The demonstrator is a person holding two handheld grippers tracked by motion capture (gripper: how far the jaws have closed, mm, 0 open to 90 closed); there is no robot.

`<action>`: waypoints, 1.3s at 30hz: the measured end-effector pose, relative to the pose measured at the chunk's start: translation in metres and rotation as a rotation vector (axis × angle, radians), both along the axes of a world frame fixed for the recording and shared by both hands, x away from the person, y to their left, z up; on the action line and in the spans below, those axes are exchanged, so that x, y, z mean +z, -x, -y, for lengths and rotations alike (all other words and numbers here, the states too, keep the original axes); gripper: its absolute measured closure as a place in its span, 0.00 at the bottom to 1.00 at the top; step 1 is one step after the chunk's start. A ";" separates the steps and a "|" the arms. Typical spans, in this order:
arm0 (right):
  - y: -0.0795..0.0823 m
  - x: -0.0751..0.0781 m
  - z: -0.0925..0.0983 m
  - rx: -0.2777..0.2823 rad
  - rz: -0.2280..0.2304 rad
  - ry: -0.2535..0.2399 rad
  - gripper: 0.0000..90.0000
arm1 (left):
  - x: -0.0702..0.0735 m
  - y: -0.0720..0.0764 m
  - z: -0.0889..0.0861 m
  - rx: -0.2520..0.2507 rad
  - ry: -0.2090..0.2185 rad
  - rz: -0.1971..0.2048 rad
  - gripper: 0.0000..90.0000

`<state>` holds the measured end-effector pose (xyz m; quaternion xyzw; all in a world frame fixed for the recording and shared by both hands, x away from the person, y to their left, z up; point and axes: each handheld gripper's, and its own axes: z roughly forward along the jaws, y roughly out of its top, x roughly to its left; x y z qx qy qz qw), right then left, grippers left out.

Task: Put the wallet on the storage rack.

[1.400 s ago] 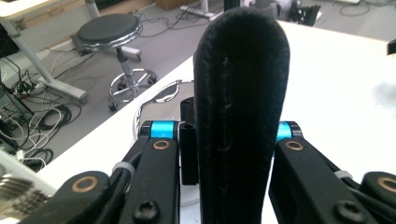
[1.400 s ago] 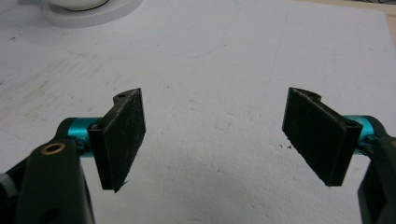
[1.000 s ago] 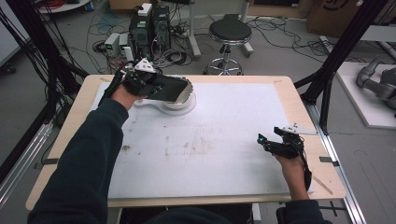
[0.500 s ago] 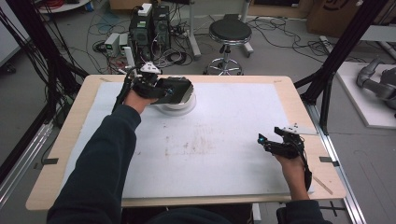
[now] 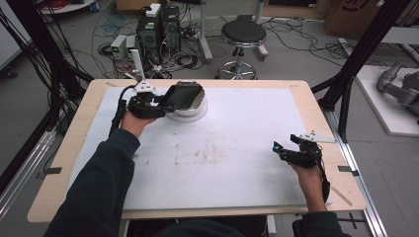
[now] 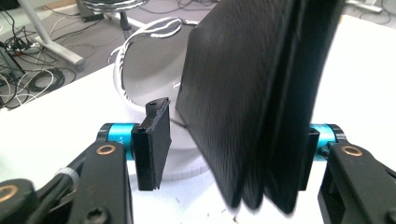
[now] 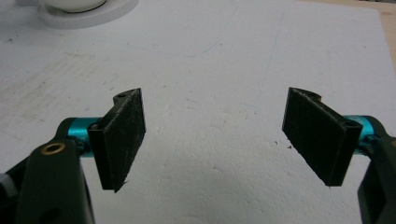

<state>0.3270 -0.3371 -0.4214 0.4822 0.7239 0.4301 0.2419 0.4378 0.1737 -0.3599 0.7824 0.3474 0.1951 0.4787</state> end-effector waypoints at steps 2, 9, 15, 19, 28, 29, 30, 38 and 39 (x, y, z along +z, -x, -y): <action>0.000 0.000 0.000 0.001 -0.001 0.001 0.24 | -0.002 0.005 -0.005 0.002 0.013 0.010 0.49; 0.000 -0.001 0.000 -0.001 -0.004 0.005 0.24 | 0.000 0.015 -0.015 -0.010 0.040 0.093 0.79; -0.001 -0.001 -0.002 0.000 -0.006 0.010 0.24 | 0.013 0.006 -0.015 -0.024 0.031 0.159 0.85; -0.001 -0.001 -0.002 -0.001 -0.011 0.006 0.24 | 0.038 -0.007 -0.009 -0.068 -0.004 0.206 0.85; 0.000 -0.001 0.001 -0.004 -0.011 0.002 0.24 | 0.066 -0.040 0.007 -0.194 -0.151 0.234 0.85; 0.000 -0.001 0.002 -0.006 -0.011 0.001 0.24 | 0.065 -0.043 0.007 -0.201 -0.154 0.231 0.85; 0.001 -0.001 0.002 -0.007 -0.010 0.002 0.24 | 0.064 -0.046 0.007 -0.204 -0.150 0.218 0.85; 0.001 -0.001 0.004 -0.010 -0.011 0.001 0.24 | 0.052 -0.049 0.017 -0.218 -0.031 0.185 0.84; 0.001 -0.001 0.003 -0.008 -0.010 0.002 0.24 | 0.050 -0.049 0.018 -0.209 -0.012 0.175 0.83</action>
